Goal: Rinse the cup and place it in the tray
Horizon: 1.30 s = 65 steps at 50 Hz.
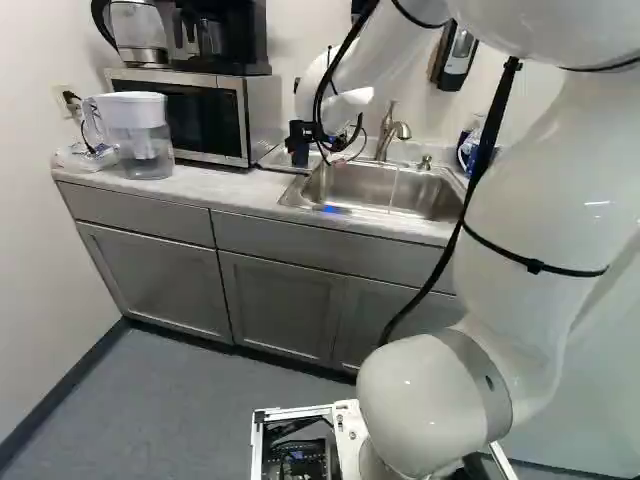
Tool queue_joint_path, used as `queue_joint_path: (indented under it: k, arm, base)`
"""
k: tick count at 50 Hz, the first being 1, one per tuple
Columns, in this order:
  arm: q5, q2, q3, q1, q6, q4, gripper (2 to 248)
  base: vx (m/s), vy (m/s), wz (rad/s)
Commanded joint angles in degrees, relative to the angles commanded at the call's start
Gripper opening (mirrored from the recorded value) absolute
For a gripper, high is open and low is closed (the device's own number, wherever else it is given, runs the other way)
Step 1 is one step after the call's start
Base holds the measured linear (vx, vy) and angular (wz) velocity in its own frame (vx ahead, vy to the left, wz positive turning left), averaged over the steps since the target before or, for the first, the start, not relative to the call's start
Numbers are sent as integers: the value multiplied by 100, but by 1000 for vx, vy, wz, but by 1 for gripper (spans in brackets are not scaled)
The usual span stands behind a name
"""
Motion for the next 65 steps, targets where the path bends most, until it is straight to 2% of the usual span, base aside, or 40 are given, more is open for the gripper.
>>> queue_joint_path:
  k: [65]
  arm:
    - [2123,-894,-145,-21,0,0,247]
  base:
    - [0,0,0]
